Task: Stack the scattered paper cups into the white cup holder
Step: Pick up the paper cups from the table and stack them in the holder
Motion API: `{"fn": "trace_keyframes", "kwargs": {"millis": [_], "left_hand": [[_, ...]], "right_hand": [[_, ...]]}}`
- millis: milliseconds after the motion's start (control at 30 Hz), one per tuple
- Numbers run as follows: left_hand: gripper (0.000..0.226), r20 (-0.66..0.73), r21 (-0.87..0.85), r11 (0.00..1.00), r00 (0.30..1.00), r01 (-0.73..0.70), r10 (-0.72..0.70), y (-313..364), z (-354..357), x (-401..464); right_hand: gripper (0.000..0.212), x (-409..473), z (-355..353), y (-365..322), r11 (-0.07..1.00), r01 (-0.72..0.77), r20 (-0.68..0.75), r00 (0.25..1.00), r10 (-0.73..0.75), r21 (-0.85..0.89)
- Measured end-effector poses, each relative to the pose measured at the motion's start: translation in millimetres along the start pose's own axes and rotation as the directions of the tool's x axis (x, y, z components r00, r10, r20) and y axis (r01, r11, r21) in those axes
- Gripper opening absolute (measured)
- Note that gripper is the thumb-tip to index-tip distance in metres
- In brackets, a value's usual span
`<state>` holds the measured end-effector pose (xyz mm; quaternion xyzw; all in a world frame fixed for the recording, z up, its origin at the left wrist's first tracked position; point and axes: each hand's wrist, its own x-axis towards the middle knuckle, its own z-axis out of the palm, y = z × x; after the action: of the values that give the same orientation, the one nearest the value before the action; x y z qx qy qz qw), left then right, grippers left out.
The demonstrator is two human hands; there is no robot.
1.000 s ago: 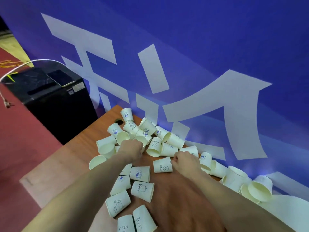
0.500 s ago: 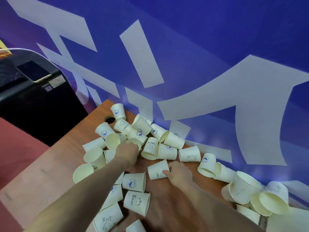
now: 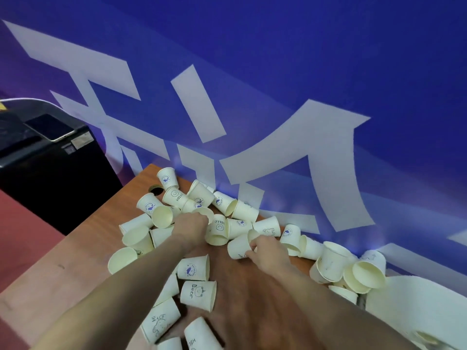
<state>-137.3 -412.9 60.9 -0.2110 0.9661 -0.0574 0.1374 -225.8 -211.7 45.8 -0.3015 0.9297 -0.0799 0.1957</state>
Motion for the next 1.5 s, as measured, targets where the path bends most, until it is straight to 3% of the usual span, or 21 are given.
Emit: {"fn": "trace_keyframes", "kwargs": {"millis": [300, 633, 900, 1133, 1367, 1500], "left_hand": [[0.022, -0.144, 0.061, 0.991, 0.981, -0.12, 0.128, 37.4, -44.3, -47.3], [0.027, -0.161, 0.068, 0.946, 0.932, -0.318, 0.325, 119.9, -82.3, -91.2], [0.022, -0.132, 0.085, 0.873, 0.863, -0.48, 0.487, 212.6, -104.2, -126.6], [0.021, -0.115, 0.126, 0.78, 0.772, -0.613, 0.626, 280.1, -123.3, -159.5], [0.022, -0.106, 0.057, 0.702, 0.695, -0.71, 0.711, 342.6, -131.9, -185.3], [0.025, -0.113, 0.024, 0.635, 0.629, -0.772, 0.769, 376.4, -132.9, -199.8]], "right_hand": [[0.022, -71.0, -41.4, 18.7, 1.0, -0.016, -0.13, 0.991, 0.012, -0.024], [0.018, -149.4, -74.1, 66.9, 0.996, -0.074, -0.231, 0.971, 0.062, -0.046], [0.017, -215.8, -87.1, 132.5, 0.987, -0.159, -0.279, 0.949, 0.146, -0.023], [0.022, -269.0, -89.2, 189.3, 0.985, -0.166, -0.237, 0.956, 0.174, 0.055], [0.028, -316.7, -92.9, 243.3, 0.966, -0.226, -0.231, 0.94, 0.249, 0.123], [0.022, -340.6, -92.4, 271.0, 0.95, -0.267, -0.225, 0.927, 0.299, 0.163]]}}
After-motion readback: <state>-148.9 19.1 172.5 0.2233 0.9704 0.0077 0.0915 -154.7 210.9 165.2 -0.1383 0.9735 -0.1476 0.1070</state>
